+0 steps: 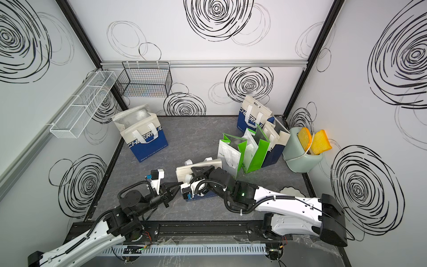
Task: Open the takeout bag
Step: Open the takeout bag at the center of the board.
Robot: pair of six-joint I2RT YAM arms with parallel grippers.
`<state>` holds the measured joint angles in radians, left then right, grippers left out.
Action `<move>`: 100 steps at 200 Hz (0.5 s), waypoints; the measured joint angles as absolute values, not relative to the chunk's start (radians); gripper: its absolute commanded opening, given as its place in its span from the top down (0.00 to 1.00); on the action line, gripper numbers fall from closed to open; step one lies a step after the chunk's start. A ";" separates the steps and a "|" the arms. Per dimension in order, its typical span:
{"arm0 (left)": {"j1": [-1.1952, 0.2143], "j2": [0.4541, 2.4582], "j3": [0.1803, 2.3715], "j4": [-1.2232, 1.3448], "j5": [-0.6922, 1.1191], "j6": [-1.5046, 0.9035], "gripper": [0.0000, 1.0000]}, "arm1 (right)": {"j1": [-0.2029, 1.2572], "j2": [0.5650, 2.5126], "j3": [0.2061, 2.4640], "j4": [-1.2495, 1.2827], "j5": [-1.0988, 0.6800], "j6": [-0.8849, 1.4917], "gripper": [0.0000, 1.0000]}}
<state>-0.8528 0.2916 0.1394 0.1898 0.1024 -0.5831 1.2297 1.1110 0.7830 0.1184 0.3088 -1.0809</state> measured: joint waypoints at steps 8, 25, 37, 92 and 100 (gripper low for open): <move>-0.853 0.292 0.139 0.189 0.102 -0.583 1.00 | 1.231 1.111 0.783 0.119 0.310 -1.082 0.87; -0.853 0.292 0.139 0.190 0.100 -0.583 1.00 | 1.233 1.111 0.782 0.120 0.311 -1.082 0.95; -0.853 0.292 0.139 0.190 0.098 -0.583 1.00 | 1.234 1.111 0.781 0.118 0.311 -1.083 1.00; -0.853 0.292 0.139 0.189 0.096 -0.583 1.00 | 1.229 1.111 0.792 0.098 0.295 -1.024 1.00; -0.853 0.291 0.139 0.189 0.096 -0.583 1.00 | 1.223 1.111 0.801 0.084 0.284 -1.006 1.00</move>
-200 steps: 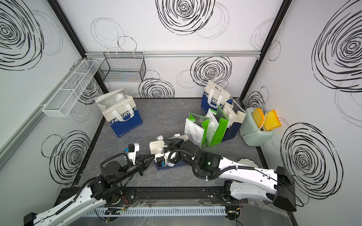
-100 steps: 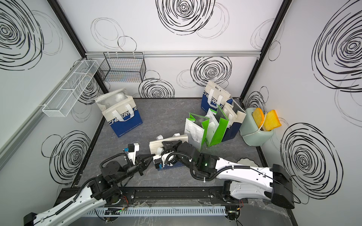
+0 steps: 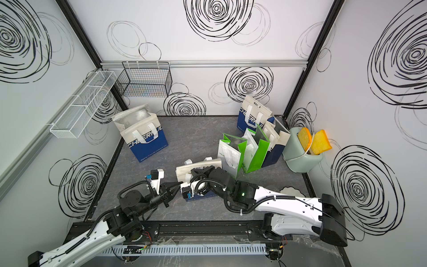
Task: Open the takeout bag
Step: Open the takeout bag at the center of the board.
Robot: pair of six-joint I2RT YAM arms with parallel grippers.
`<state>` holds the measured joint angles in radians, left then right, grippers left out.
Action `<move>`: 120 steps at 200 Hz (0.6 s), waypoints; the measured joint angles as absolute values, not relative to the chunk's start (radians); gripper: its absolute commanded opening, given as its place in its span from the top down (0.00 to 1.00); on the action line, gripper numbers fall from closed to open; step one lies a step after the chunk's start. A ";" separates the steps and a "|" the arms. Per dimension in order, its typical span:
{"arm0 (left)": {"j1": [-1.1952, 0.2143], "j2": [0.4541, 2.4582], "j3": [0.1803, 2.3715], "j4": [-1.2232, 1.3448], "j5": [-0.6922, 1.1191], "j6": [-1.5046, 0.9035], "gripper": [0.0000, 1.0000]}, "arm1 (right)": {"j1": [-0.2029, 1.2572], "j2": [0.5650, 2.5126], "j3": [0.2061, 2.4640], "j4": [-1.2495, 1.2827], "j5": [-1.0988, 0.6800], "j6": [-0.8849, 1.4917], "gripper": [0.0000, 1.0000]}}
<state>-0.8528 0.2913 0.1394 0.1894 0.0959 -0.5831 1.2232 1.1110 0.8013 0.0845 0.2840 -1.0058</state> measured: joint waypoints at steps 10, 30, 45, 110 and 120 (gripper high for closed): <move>-0.853 0.291 0.139 0.190 0.095 -0.583 1.00 | 1.215 1.111 0.813 0.066 0.266 -0.982 1.00; -0.853 0.285 0.140 0.189 0.090 -0.583 1.00 | 1.195 1.111 0.845 0.023 0.224 -0.928 1.00; -0.853 0.284 0.140 0.190 0.089 -0.582 1.00 | 1.177 1.111 0.865 -0.007 0.189 -0.890 1.00; -0.856 0.284 0.142 0.191 0.091 -0.574 1.00 | 1.081 1.111 0.967 -0.110 0.073 -0.751 1.00; -0.857 0.284 0.142 0.191 0.091 -0.573 1.00 | 1.070 1.111 0.977 -0.121 0.060 -0.738 1.00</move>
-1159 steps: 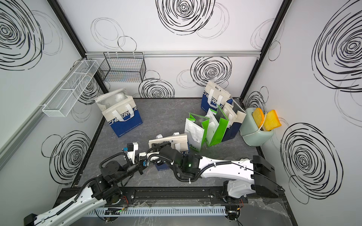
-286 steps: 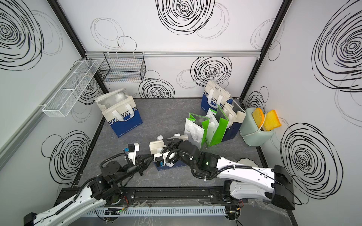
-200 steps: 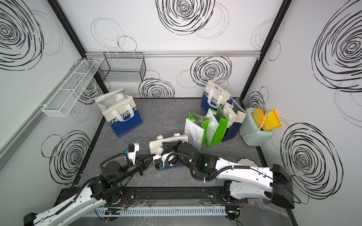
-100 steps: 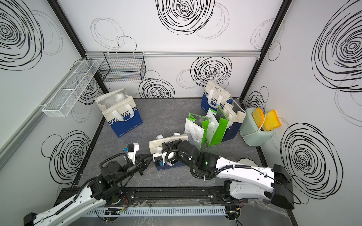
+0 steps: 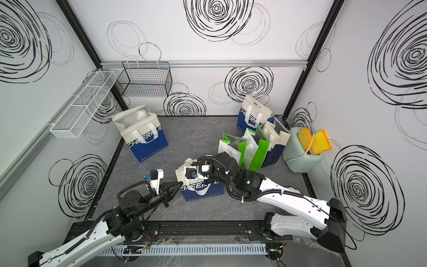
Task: Open the takeout bag
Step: Open the takeout bag at the center of the board.
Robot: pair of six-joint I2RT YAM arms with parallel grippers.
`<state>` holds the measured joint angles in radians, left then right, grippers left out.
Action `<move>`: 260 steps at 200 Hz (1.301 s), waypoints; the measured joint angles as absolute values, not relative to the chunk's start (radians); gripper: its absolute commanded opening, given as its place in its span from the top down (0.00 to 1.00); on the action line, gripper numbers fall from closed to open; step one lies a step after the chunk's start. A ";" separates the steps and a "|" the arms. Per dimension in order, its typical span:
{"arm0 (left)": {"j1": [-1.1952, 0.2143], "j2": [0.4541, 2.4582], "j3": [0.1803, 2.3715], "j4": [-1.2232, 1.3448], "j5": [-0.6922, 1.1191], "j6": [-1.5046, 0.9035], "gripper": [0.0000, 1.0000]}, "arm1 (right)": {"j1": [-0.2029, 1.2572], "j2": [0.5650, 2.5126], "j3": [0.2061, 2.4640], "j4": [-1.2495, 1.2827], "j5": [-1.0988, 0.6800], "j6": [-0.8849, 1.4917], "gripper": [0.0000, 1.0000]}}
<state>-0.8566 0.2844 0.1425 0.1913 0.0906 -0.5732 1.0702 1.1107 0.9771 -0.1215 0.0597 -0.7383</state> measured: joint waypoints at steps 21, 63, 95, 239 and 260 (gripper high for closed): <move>-0.857 0.284 0.142 0.190 0.091 -0.573 1.00 | 1.061 1.111 0.990 -0.140 0.042 -0.720 1.00; -0.860 0.284 0.142 0.189 0.091 -0.572 1.00 | 1.056 1.112 0.998 -0.158 0.023 -0.708 1.00; -0.860 0.284 0.142 0.188 0.091 -0.572 1.00 | 1.055 1.113 1.002 -0.167 0.013 -0.709 1.00; -0.863 0.284 0.142 0.179 0.090 -0.572 1.00 | 1.052 1.085 1.008 -0.159 -0.036 -0.714 0.57; -0.863 0.284 0.142 0.176 0.090 -0.572 1.00 | 1.052 1.050 1.005 -0.157 -0.042 -0.734 0.56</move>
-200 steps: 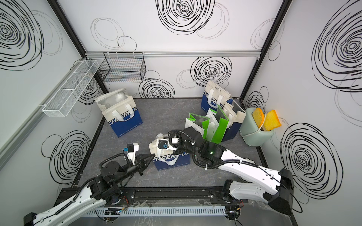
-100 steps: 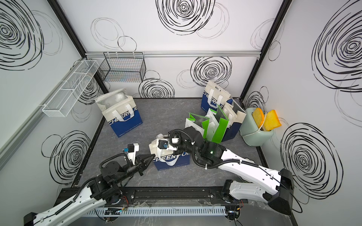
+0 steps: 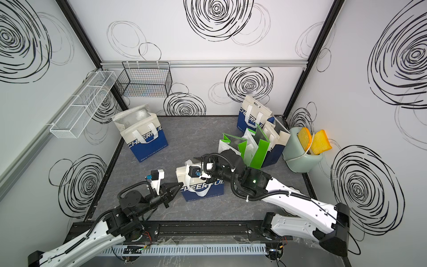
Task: Open the takeout bag
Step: Open the takeout bag at the center of the board.
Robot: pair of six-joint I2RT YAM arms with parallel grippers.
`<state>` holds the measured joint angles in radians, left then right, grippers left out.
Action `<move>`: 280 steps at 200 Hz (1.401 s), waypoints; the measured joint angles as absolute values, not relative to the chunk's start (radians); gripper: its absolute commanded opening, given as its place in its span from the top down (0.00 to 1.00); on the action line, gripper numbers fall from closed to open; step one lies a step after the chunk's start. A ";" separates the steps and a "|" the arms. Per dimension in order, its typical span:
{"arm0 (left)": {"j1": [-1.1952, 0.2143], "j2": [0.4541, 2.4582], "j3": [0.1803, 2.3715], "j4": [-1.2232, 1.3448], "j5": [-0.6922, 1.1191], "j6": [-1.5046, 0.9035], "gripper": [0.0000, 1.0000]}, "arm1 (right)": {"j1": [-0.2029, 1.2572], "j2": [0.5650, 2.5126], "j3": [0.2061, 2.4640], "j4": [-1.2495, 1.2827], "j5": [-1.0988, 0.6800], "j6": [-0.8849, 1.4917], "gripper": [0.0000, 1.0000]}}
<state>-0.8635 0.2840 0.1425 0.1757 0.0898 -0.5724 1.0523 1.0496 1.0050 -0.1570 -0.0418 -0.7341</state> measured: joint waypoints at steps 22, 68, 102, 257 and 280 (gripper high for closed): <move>-0.863 0.284 0.142 0.175 0.090 -0.572 1.00 | 1.057 1.006 0.978 -0.155 -0.039 -0.754 0.55; -0.864 0.284 0.142 0.175 0.090 -0.572 1.00 | 1.110 0.978 0.881 -0.157 0.010 -0.806 0.46; -0.864 0.284 0.142 0.175 0.090 -0.572 1.00 | 1.155 0.985 0.842 -0.149 0.098 -0.852 0.46; -0.869 0.281 0.142 0.173 0.084 -0.572 1.00 | 1.203 1.016 0.794 -0.029 0.372 -0.999 0.63; -0.869 0.281 0.142 0.173 0.082 -0.572 1.00 | 1.207 1.016 0.793 -0.029 0.379 -1.011 0.73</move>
